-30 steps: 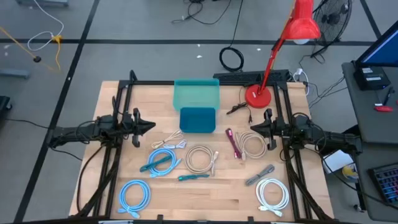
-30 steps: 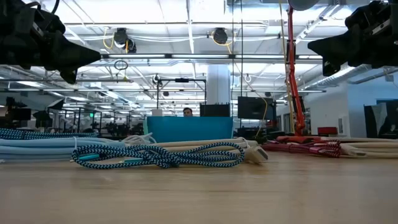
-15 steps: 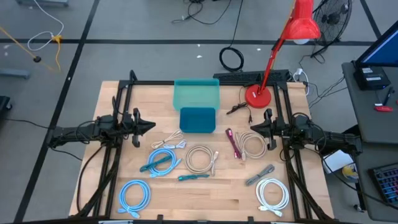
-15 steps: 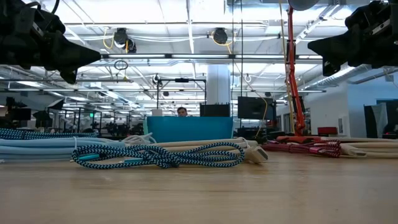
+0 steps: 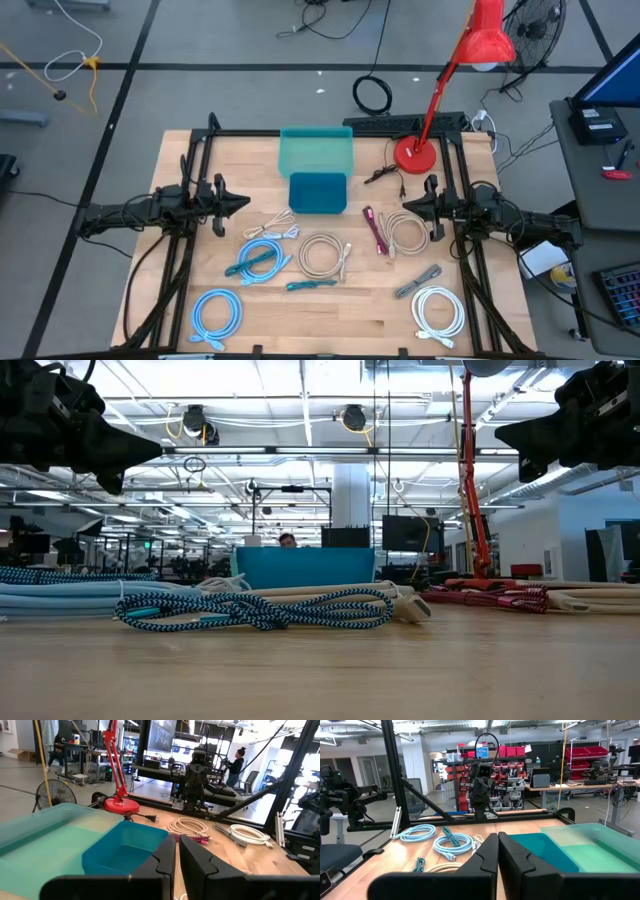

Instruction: Pick & Place USB Port

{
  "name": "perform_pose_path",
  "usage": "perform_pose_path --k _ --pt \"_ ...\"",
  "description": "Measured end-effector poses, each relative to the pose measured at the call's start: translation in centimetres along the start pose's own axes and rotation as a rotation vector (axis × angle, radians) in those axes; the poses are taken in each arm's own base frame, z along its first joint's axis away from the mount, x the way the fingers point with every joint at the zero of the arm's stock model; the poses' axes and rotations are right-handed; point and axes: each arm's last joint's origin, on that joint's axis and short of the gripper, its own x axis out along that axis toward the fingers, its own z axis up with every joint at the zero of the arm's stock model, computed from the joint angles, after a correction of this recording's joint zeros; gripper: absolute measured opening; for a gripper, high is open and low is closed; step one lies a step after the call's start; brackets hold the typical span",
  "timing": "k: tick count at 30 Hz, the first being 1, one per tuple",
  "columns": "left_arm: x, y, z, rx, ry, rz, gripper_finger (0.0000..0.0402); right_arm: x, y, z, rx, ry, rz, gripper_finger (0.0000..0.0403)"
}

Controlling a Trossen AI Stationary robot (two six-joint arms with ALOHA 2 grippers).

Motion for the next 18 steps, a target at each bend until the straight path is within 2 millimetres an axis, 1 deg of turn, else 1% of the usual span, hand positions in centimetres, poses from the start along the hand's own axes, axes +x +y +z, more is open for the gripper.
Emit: perform_pose_path --k 14,16,18 --pt "0.0 0.0 0.01 0.0 0.0 0.0 0.0026 0.0 0.01 0.1 -0.001 -0.011 0.001 0.0" --pt "0.0 0.0 -0.01 0.0 0.0 0.0 0.0026 -0.01 0.03 0.31 0.056 -0.032 0.004 0.0" --pt "0.0 0.0 0.0 0.0 0.0 0.001 0.0026 -0.03 0.07 0.75 0.219 -0.076 0.016 0.0"
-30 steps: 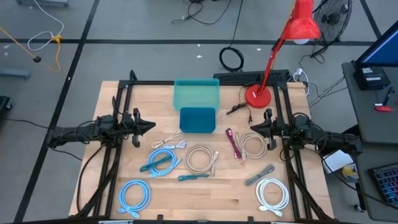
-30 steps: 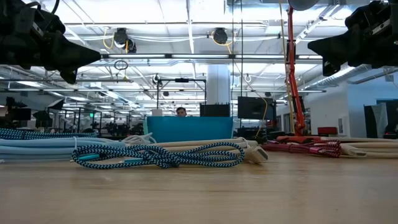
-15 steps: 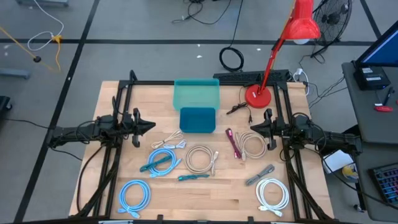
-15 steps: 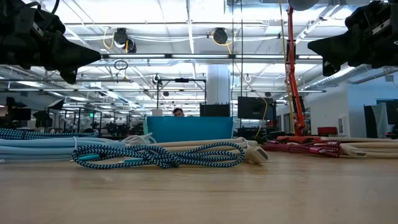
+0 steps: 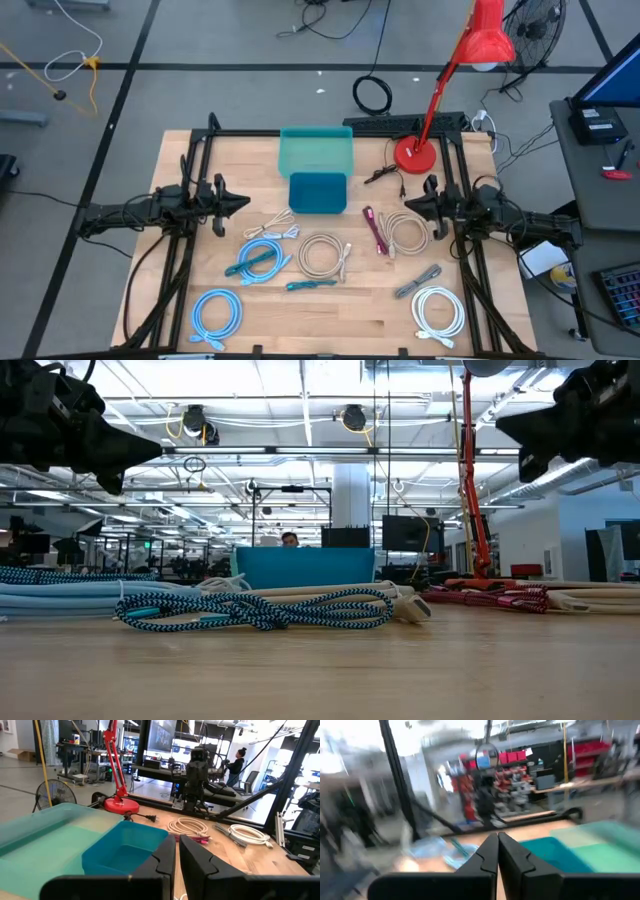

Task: Pick & Place USB Port
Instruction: Put the brown display cable into the green bin

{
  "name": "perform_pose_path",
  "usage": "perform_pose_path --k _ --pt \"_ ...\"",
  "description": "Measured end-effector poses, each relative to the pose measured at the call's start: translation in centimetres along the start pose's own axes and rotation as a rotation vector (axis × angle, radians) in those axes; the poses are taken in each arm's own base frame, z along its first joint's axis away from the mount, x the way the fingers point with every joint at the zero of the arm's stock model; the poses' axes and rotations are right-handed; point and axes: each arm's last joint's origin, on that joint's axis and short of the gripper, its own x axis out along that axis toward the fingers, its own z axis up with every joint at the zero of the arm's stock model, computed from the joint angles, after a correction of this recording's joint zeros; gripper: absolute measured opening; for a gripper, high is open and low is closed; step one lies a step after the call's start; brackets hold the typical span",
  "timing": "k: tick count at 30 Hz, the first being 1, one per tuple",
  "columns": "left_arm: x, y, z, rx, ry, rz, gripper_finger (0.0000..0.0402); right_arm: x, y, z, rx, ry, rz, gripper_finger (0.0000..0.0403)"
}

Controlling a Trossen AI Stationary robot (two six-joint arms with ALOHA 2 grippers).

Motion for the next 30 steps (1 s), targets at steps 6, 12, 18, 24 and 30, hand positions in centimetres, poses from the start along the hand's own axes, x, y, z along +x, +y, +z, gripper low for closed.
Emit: perform_pose_path --k 6,12,18,24,30 --pt "0.0 0.0 0.0 0.0 0.0 0.0 0.0026 -0.1 0.4 1.5 0.636 -0.151 0.065 0.0" --pt "0.0 0.0 0.0 0.0 0.0 0.0 0.0026 -0.3 0.2 2.1 0.924 -0.297 0.024 0.0" --pt "0.0 0.0 0.0 0.0 0.0 0.0 0.0026 -0.3 0.0 2.2 0.958 -0.356 -0.024 0.0" --pt "0.0 0.0 0.0 0.0 0.0 0.0 0.0026 -0.3 0.0 2.2 0.957 -0.356 -0.023 0.0" --pt "0.0 0.0 0.0 0.0 0.0 0.0 0.0026 -0.3 -0.1 2.2 0.943 -0.368 -0.037 0.0"
